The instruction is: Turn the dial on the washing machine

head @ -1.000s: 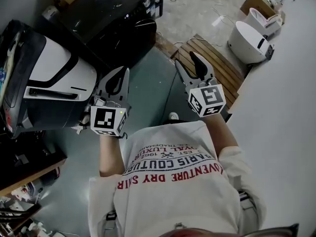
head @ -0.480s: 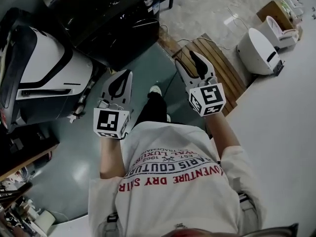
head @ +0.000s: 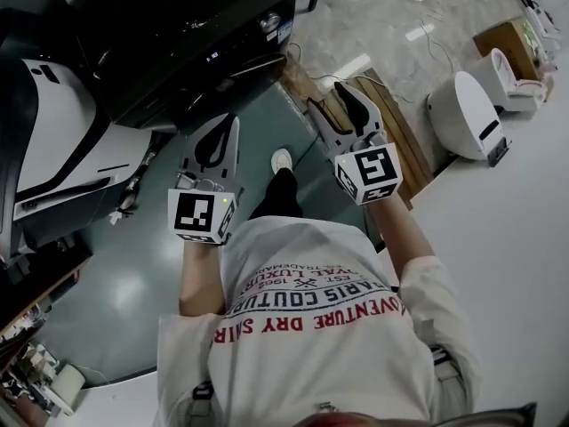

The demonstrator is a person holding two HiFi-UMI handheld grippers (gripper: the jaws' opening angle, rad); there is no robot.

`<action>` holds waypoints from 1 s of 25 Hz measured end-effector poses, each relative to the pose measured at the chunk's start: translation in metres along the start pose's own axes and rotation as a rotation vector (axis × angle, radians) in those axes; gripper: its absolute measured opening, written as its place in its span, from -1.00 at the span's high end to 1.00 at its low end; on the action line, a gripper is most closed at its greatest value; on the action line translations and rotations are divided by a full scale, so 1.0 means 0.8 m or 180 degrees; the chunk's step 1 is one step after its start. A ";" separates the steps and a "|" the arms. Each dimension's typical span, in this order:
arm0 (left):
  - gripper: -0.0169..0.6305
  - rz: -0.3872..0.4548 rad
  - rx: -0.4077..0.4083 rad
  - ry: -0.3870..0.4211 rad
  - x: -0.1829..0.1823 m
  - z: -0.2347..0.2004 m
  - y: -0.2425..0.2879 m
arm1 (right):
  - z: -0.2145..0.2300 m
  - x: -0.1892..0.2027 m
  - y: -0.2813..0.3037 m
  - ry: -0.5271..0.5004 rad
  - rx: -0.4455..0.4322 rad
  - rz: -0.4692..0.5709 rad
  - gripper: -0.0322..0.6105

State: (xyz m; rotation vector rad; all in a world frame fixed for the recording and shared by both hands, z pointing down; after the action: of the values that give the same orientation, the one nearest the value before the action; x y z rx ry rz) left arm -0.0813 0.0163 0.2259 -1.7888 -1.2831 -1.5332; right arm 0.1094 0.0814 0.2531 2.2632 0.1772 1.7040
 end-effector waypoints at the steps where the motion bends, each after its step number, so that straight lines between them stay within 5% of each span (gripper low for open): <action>1: 0.91 -0.0014 -0.0007 -0.0006 -0.002 -0.008 0.019 | 0.011 0.001 0.018 -0.0020 -0.0034 -0.0027 0.21; 8: 0.91 0.0049 -0.0125 -0.0119 -0.008 -0.065 0.118 | 0.056 0.010 0.138 -0.0302 -0.0333 -0.0088 0.21; 15: 0.91 0.0339 -0.0372 -0.0173 -0.002 -0.082 0.132 | 0.059 0.023 0.211 -0.0643 -0.0557 -0.0045 0.20; 25: 0.91 0.0522 -0.0927 -0.0319 0.047 -0.118 0.152 | 0.063 0.102 0.305 -0.0805 -0.0853 -0.0226 -0.03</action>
State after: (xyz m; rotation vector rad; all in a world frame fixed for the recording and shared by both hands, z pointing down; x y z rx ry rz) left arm -0.0271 -0.1039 0.3143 -2.1183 -0.9655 -1.6203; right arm 0.1612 -0.1350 0.3912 2.2144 -0.0257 1.3041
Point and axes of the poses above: the fingertips, and each gripper's own axes: y forward along the fingers, z to its right, x out of its underside, the point moved 5 cm from there along -y, backward along the fingers, and after that the axes turned 15 degrees about -y, right-handed, at the moved point
